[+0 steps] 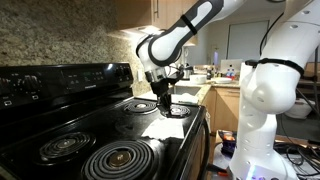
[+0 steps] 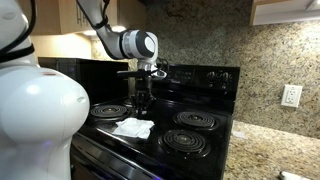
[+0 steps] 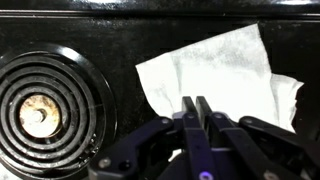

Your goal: Use the cloth to wipe the stove

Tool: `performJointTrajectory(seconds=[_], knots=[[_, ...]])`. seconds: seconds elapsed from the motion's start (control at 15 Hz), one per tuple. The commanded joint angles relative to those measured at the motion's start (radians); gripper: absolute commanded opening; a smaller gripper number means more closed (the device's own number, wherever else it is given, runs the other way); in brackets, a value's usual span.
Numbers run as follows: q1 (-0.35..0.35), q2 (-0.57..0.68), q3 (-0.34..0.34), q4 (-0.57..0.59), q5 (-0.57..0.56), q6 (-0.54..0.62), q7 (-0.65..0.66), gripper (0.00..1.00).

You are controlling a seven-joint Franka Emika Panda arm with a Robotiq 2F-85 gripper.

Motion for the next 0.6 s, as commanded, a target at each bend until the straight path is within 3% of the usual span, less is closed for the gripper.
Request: performJointTrajectory(seconds=[0.0,0.47,0.53], knots=[[0.007,0.026,0.003,-0.051,-0.016,0.083,0.009,0.09],[0.071,-0.046,0.028,-0.15,0.022,0.173,-0.007,0.09],[0.122,0.092,0.09,-0.038,0.054,0.199,0.072,0.09]])
